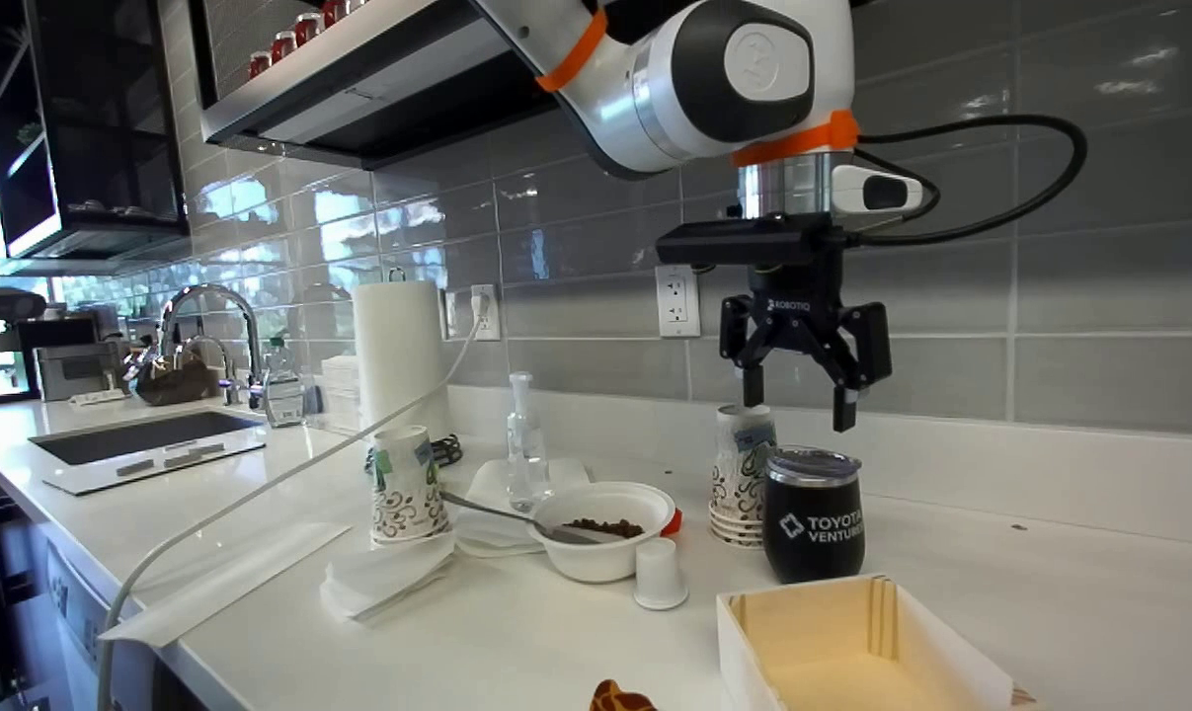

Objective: Take the lid off the flask and place the lid on the counter top

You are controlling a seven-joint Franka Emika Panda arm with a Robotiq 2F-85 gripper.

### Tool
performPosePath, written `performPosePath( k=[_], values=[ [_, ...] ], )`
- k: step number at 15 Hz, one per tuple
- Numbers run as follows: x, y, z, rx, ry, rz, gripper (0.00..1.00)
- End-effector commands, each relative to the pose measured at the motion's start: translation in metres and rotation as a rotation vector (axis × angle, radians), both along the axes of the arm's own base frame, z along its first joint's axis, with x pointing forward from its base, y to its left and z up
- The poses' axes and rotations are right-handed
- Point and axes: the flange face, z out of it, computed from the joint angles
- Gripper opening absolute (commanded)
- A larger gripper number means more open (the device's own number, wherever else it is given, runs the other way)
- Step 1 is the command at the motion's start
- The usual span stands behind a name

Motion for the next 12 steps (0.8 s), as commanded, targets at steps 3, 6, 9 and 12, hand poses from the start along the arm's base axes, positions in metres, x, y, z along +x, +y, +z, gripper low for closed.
performPosePath(
  k=[3, 6, 9, 12],
  values=[
    [0.025, -0.008, -0.016, -0.021, 0.019, -0.015, 1.00],
    [0.031, -0.013, -0.021, -0.027, 0.021, -0.021, 1.00],
    [0.035, -0.016, -0.026, -0.032, 0.032, -0.024, 1.00],
    [0.037, -0.015, -0.031, -0.030, 0.041, -0.019, 1.00]
  ],
)
